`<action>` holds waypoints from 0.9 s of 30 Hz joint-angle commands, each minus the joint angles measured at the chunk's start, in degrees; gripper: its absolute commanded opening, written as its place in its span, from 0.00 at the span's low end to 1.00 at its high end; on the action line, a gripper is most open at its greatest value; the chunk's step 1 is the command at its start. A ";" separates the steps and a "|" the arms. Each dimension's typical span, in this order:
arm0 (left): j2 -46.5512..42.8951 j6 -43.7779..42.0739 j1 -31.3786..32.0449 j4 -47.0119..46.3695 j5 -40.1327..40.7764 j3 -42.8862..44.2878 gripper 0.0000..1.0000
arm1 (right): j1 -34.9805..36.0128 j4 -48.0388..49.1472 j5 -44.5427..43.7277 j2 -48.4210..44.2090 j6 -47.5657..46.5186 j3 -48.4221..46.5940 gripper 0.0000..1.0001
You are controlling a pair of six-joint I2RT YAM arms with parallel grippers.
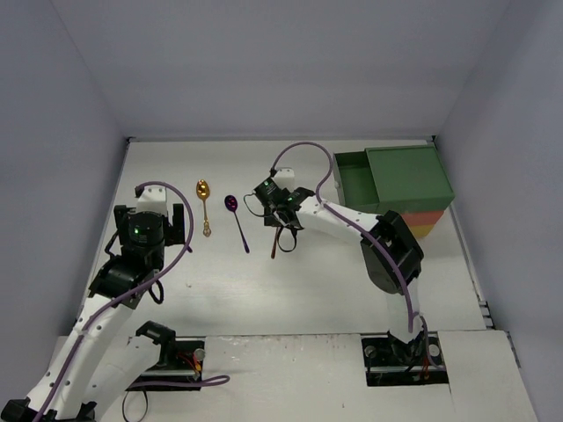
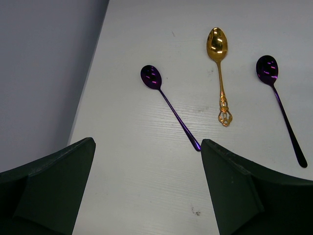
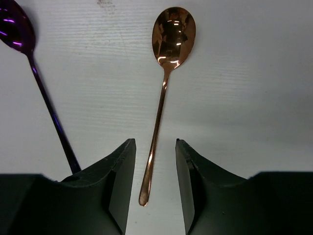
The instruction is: Sort the eating utensils into containers
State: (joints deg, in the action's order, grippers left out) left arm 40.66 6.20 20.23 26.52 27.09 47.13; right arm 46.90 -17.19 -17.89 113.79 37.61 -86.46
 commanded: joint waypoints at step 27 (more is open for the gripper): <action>0.40 -0.14 -0.28 -3.31 -0.55 0.68 0.87 | -2.68 5.06 2.38 10.81 5.94 -1.28 0.00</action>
State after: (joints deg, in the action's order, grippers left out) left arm 40.73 6.20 20.23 26.50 26.61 47.13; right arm 44.27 -10.86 -17.12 122.79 43.40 -87.09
